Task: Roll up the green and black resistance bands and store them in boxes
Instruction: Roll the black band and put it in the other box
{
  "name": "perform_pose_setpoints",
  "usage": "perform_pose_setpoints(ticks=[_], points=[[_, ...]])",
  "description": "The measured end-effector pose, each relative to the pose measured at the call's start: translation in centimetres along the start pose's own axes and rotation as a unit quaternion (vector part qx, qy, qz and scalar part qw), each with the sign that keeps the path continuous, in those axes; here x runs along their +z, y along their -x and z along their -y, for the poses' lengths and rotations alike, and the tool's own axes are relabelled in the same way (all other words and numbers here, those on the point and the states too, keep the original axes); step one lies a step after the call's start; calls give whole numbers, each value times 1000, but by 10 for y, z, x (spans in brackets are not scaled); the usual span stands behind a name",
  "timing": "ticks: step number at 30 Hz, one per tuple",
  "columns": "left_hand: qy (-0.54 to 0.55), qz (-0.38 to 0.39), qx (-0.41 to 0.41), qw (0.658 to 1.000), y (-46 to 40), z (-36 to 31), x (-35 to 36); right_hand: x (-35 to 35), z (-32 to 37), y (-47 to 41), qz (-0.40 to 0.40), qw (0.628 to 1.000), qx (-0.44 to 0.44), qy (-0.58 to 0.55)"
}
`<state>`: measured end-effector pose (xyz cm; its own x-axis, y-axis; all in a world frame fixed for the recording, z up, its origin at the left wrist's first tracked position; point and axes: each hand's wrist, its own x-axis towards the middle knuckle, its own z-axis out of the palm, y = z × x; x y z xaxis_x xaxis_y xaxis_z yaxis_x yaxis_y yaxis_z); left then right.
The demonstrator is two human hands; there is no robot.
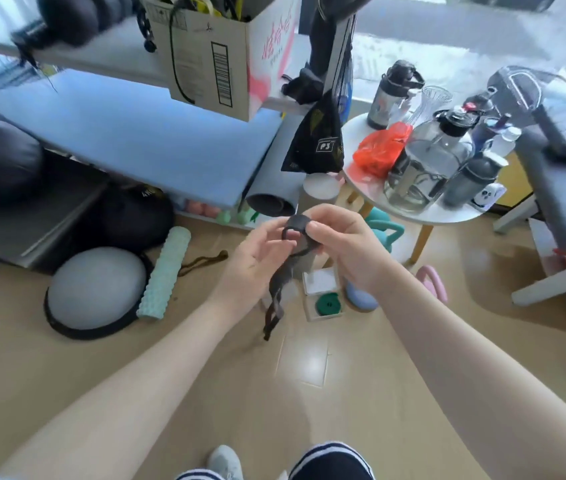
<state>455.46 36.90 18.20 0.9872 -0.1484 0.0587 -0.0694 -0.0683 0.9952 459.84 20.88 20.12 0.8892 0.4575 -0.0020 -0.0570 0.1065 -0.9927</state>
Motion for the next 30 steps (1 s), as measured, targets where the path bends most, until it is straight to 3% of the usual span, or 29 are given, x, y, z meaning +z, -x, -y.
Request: perform_pose_setpoints(ticks=[5,10,15,20,30], points=[[-80,-97,66,990,5,-30,34,-16,26,23,41,999,-2,-11],[-118,-138,55,982,10,-58,72,-42,40,45,4,996,-42,74],[-110,-138,40,984,19,-59,106,-62,38,65,36,993,-64,93],[-32,-155,23,987,34,-39,131,-71,33,85,70,997,-33,-20],[6,-179,0,984,61,-33,151,-68,24,111,20,999,-13,-34]])
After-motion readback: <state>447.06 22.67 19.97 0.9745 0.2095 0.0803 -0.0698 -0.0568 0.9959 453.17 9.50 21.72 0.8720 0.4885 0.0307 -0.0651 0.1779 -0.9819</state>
